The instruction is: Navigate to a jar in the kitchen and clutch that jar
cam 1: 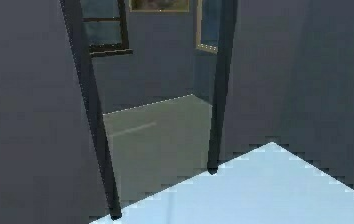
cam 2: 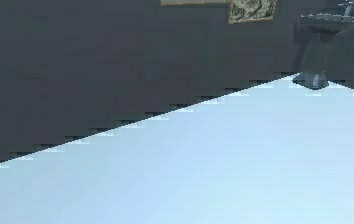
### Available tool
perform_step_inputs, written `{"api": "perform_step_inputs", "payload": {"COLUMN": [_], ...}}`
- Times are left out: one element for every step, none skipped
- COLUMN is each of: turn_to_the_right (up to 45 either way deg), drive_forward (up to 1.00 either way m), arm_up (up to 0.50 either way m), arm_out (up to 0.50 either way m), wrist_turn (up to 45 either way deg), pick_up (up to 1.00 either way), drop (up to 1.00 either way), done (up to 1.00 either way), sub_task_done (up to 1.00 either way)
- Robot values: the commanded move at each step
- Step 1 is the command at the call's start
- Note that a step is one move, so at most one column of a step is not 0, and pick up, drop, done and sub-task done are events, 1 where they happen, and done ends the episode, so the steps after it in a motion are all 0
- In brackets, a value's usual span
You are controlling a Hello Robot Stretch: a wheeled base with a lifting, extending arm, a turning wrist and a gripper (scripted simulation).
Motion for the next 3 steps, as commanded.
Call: {"api": "perform_step_inputs", "payload": {"turn_to_the_right": [3.0, 0.0, 0.0], "drive_forward": [0.00, 1.00, 0.25], "arm_up": [0.00, 0.00, 0.00], "arm_out": [0.00, 0.00, 0.00], "wrist_turn": [0.0, 0.0, 0.0], "pick_up": [0.00, 0.00, 0.00], "drop": [0.00, 0.00, 0.00], "done": [0.00, 0.00, 0.00], "sub_task_done": [0.00, 0.00, 0.00]}}
